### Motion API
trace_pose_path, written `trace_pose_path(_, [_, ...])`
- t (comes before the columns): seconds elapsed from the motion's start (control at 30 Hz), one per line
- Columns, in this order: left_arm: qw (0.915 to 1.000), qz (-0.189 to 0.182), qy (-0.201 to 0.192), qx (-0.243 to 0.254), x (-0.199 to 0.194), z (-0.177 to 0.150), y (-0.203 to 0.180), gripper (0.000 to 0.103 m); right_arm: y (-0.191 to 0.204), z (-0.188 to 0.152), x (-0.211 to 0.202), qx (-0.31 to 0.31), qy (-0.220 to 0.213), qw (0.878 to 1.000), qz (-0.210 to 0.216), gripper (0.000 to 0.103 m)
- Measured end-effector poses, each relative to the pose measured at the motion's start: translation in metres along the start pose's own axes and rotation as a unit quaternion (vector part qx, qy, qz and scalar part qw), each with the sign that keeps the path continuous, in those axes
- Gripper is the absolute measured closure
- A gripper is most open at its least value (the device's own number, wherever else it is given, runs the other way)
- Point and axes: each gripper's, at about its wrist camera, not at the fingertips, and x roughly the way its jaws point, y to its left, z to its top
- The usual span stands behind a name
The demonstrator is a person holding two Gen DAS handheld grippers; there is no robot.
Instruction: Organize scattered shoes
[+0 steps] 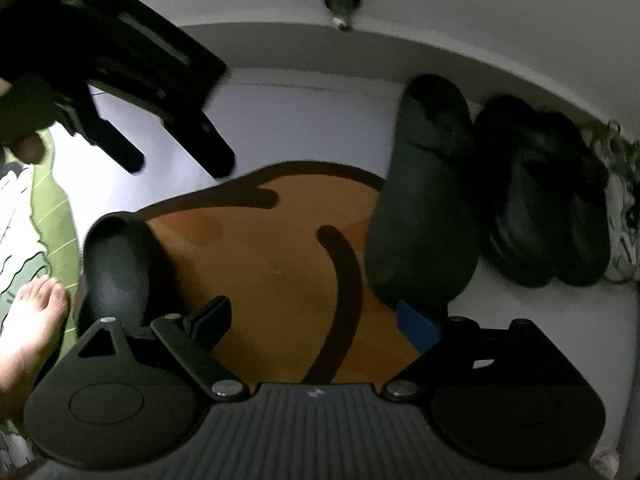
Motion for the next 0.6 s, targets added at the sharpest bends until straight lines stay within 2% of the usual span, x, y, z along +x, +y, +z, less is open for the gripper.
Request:
trace_pose_path(0.13, [0.9999, -0.007, -0.001, -0.01, -0.004, -0.004, 0.004, 0.007, 0.01, -0.004, -0.016, -0.015, -0.006, 1.0, -0.005, 0.01])
trace_pose_path(0.3, [0.9998, -0.02, 0.002, -0.003, -0.006, -0.013, 0.01, 0.007, 0.032, -0.013, -0.025, -0.054, -0.003, 0.998, 0.025, 0.009])
trace_pose_path(0.4, [0.9993, -0.032, 0.001, -0.017, -0.004, -0.018, 0.022, 0.007, 0.05, -0.021, -0.028, -0.103, -0.009, 0.994, 0.029, 0.003])
trace_pose_path(0.47, [0.9993, -0.027, 0.002, -0.026, -0.003, -0.02, 0.03, 0.008, 0.058, -0.026, -0.031, -0.127, -0.015, 0.991, 0.03, 0.002])
trace_pose_path(0.6, [0.9992, -0.021, -0.001, -0.034, -0.003, -0.022, 0.038, 0.008, 0.063, -0.032, -0.034, -0.13, -0.018, 0.99, 0.054, 0.0])
